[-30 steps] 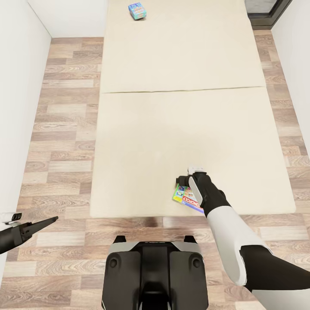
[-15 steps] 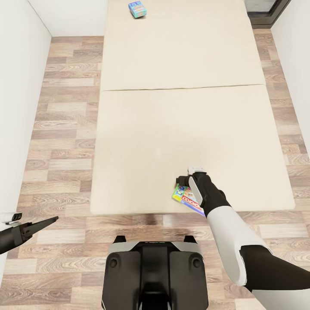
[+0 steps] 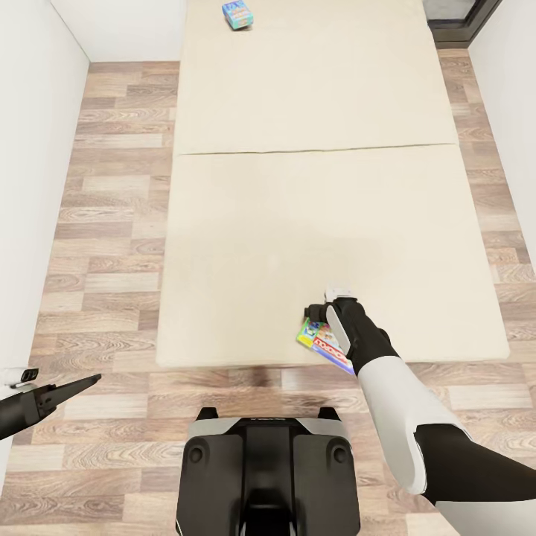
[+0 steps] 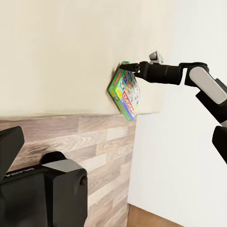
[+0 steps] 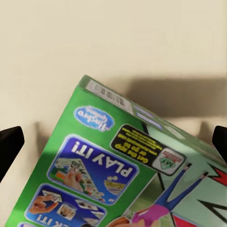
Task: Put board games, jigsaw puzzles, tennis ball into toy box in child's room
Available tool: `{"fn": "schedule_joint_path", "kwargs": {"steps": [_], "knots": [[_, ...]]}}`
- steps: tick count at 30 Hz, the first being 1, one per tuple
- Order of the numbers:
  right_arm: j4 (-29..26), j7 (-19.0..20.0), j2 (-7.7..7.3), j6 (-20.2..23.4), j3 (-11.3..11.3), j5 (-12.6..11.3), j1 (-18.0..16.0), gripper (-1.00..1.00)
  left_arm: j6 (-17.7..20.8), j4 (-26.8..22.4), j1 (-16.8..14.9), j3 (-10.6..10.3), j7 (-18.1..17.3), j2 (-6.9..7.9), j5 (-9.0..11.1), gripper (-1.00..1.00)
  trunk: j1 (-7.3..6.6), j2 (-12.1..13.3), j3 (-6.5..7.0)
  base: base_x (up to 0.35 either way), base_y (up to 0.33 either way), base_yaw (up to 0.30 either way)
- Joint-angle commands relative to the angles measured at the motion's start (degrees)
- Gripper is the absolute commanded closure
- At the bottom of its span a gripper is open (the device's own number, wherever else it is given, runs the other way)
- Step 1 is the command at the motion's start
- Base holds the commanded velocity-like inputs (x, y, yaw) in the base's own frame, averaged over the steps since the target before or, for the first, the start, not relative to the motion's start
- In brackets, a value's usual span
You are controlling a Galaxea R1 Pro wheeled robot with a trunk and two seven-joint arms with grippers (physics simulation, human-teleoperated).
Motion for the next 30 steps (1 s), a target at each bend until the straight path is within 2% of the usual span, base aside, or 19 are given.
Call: {"fn": "schedule_joint_path", "kwargs": {"steps": [1,30], "knots": [[-0.07,-0.17,0.06,0.24,-0.19,-0.1,-0.01,-1.0,0.61,-0.01,-0.01,0.01,-0.26,0.01,-0.07,-1.0,0.03,-0.09,-0.06,-0.004,0.0,0.0],[-0.07,-0.17,0.15,0.24,-0.19,-0.1,-0.03,-1.0,0.63,-0.01,-0.01,-0.01,-0.26,-0.02,-0.07,-1.0,0.03,-0.09,-0.06,-0.017,0.0,0.0]]}}
